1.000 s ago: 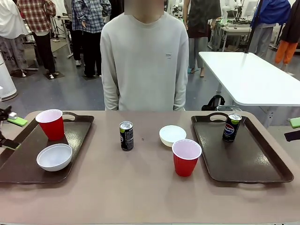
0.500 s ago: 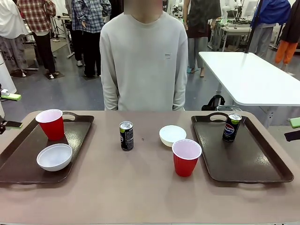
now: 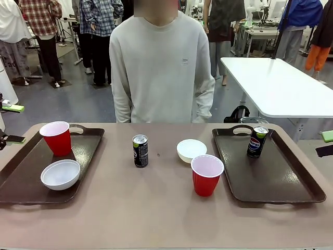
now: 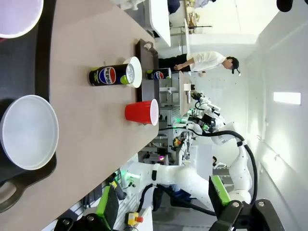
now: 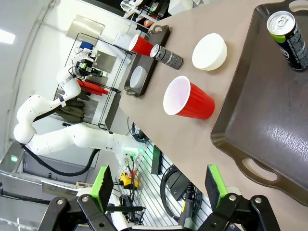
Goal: Prepare tableware on both trays.
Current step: Pick up a Picnic Bowl from the table and place it on a Handle tray.
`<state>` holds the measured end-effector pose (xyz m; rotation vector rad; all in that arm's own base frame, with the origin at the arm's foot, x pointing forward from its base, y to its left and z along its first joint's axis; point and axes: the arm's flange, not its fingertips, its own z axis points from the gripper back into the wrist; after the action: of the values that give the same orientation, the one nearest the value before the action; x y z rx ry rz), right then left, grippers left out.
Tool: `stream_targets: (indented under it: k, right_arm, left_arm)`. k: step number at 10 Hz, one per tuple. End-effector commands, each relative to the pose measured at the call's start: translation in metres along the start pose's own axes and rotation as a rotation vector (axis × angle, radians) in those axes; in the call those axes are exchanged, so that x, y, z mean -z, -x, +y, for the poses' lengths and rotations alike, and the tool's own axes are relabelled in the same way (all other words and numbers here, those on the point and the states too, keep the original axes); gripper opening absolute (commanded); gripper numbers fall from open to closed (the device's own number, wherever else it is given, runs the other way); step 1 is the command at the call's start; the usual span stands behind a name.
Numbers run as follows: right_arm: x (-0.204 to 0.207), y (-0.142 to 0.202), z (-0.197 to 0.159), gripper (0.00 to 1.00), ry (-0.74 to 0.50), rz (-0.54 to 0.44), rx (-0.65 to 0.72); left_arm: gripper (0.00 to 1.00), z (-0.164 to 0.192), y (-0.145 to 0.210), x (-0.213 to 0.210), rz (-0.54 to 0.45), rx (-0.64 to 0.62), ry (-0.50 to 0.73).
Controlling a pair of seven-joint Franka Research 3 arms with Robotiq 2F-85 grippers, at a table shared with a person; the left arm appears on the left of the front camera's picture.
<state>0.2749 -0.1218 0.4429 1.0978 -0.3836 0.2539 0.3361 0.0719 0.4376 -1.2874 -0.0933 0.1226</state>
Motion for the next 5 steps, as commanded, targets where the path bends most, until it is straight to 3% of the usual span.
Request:
stream_targets:
  k: [1,3,5]
  right_arm:
    - [0.014,0.009,0.018,1.0,0.236,-0.022,-0.051]
    - [0.049,-0.021,0.055,1.0,0.516,-0.057,-0.051]
    - [0.09,-0.044,0.047,1.0,0.708,0.019,-0.04]
  left_arm:
    - [1.0,0.001,0.001,-0.002,0.009,0.016,0.0]
    - [1.0,0.001,0.001,-0.002,0.009,0.016,0.0]
    - [1.0,0.001,0.001,-0.002,0.009,0.016,0.0]
